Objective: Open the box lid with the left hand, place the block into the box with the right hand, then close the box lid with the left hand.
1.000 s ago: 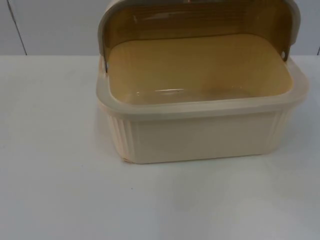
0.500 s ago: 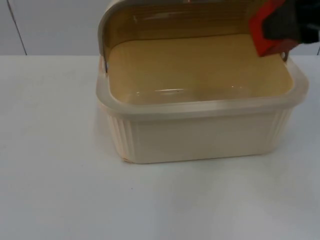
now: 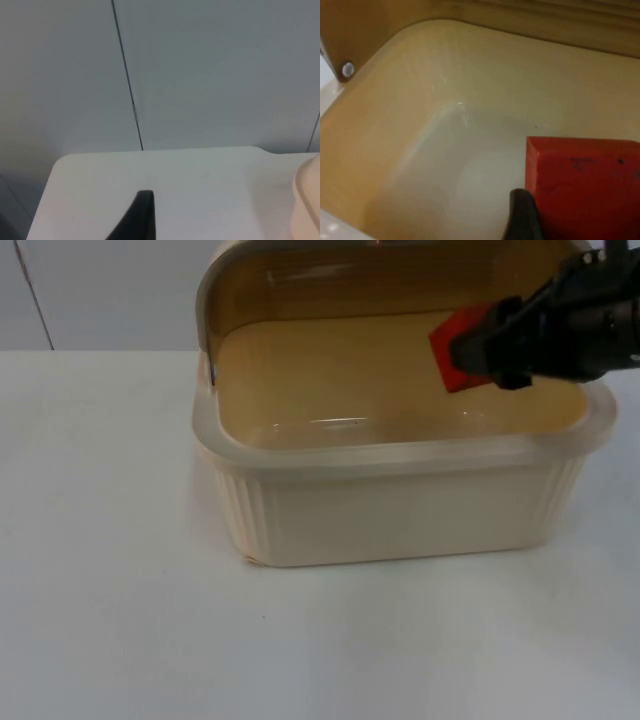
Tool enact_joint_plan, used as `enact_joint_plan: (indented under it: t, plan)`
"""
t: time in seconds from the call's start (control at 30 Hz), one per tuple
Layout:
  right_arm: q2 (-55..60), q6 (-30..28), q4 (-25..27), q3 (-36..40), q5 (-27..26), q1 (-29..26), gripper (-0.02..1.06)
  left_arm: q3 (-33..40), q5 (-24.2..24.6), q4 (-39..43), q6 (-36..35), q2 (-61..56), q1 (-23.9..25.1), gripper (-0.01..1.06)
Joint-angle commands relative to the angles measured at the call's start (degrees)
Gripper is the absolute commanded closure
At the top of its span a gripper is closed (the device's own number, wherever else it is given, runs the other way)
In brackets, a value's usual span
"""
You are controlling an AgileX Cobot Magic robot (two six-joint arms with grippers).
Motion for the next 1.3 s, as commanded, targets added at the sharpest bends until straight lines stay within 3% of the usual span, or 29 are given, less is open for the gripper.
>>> enact_joint_plan:
  t: [0.0, 0.17, 0.27, 0.3, 0.37, 0.47, 0.5, 0.53, 0.77, 0.93, 1.1, 1.13, 1.27]
  plan:
    - [1.0, -1.5, -0.1, -1.2, -2.3, 0.1, 0.98, 0.1, -0.1, 0.3, -0.4, -0.3, 0.2, 0.00]
    - [3.8, -1.5, 0.1, -3.4, -1.4, 0.1, 0.96, 0.1, -0.1, 0.3, -0.4, -0.3, 0.2, 0.00]
    - [4.7, -1.5, 0.1, -3.8, -0.6, 0.1, 0.81, 0.1, 0.0, 0.4, -0.4, -0.3, 0.2, 0.00]
    - [4.7, -1.5, 0.1, -3.8, -0.6, 0.1, 0.81, 0.1, 0.0, 0.4, -0.4, -0.3, 0.2, 0.00]
    - [4.8, -1.5, 0.1, -3.8, -0.6, 0.1, 0.61, 0.1, 0.0, 0.4, -0.4, -0.3, 0.2, 0.00]
    - [4.8, -1.5, -0.3, -3.8, -1.4, 0.1, 0.15, 0.1, 0.0, 0.4, -0.4, -0.3, 0.2, 0.00]
    - [4.8, -1.5, -0.3, -3.8, -1.4, 0.1, 0.15, 0.1, 0.0, 0.4, -0.4, -0.3, 0.2, 0.00]
    - [4.8, -1.5, -0.3, -3.8, -1.5, 0.1, -0.02, 0.1, 0.0, 0.4, -0.4, -0.3, 0.2, 0.00]
    - [4.5, -1.7, -0.3, -3.8, -0.7, 0.1, 0.00, 0.1, 0.0, 0.4, -0.4, -0.3, 0.2, 0.00]
    - [2.2, -1.7, -0.3, -3.8, 3.0, 0.1, 0.00, 0.1, 0.1, 0.4, -0.4, -0.3, 0.2, 0.00]
    - [-5.0, -1.7, -0.3, -3.8, 15.2, 1.1, 0.00, 0.1, 0.1, 0.4, -0.4, -0.3, 0.2, 0.00]
    - [-5.0, -1.7, -0.3, -3.8, 15.2, 1.1, 0.00, 0.1, 0.1, 0.4, -0.4, -0.3, 0.2, 0.00]
    - [-12.4, -0.9, 0.1, -3.8, 23.8, 3.5, 0.00, 0.1, 0.1, 0.4, -0.4, -0.3, 0.2, 0.00]
